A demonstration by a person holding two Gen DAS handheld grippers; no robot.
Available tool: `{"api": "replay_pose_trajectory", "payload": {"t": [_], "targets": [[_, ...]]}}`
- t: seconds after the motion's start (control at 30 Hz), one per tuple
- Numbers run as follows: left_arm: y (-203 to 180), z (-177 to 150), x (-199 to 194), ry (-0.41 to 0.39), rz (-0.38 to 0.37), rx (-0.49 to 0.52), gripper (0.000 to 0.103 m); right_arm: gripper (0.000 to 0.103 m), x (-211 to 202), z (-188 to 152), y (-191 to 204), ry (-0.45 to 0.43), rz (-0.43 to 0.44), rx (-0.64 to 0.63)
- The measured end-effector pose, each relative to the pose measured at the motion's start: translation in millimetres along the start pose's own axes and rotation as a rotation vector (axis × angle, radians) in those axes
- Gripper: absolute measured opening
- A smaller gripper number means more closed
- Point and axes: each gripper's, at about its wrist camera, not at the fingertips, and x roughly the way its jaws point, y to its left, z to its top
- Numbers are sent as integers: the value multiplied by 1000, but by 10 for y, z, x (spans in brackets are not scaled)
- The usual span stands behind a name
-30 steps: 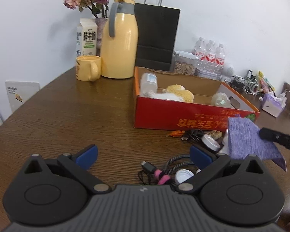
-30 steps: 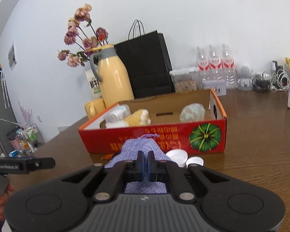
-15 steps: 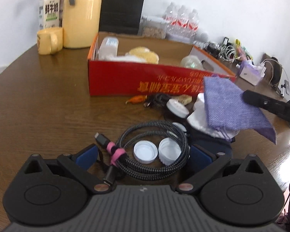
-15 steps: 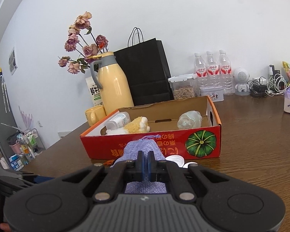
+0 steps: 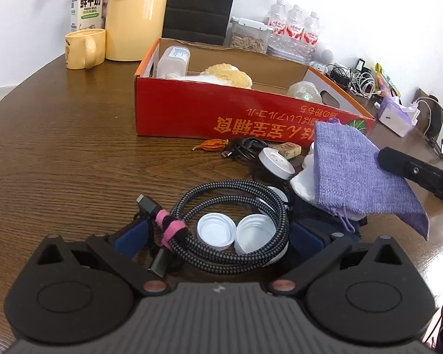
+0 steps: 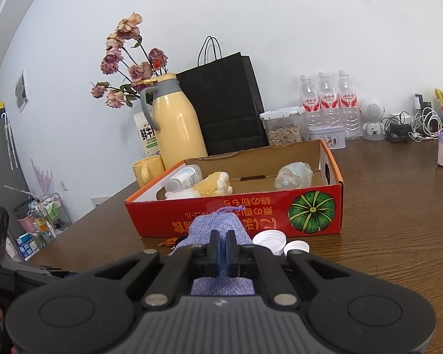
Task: Organize objects
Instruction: 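Lift the lavender pouch with the right gripper while the left gripper grasps the black braided cable, then carry the black cable with the left gripper over the box while the right gripper carries the pouch there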
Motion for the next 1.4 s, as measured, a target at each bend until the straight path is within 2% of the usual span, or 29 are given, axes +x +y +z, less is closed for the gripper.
{"api": "replay_pose_trajectory", "payload": {"t": [0.13,0.2,0.27,0.6,0.8,1.13,1.4], "targets": [[1,-18,2,-19,2,-13,102,2,6,-11,7,1,3,2],[5,-24,-13,-30,-2,-17,95,2,3,-14,13,1,3,2],[12,-27,-31,-40,-2,-20,93,2,3,-15,13,1,2,2],[32,-48,-122,-89,-8,-8,89,2,-28,-3,39,-9,8,-2],[-16,35,-308,-177,-11,32,89,2,-68,62,66,-32,15,-15],[-204,532,-444,-333,-26,95,89,2,-1,431,134,-125,23,-78],[-371,1058,-212,-413,-19,108,90,2,406,864,40,-174,-17,-114]]}}
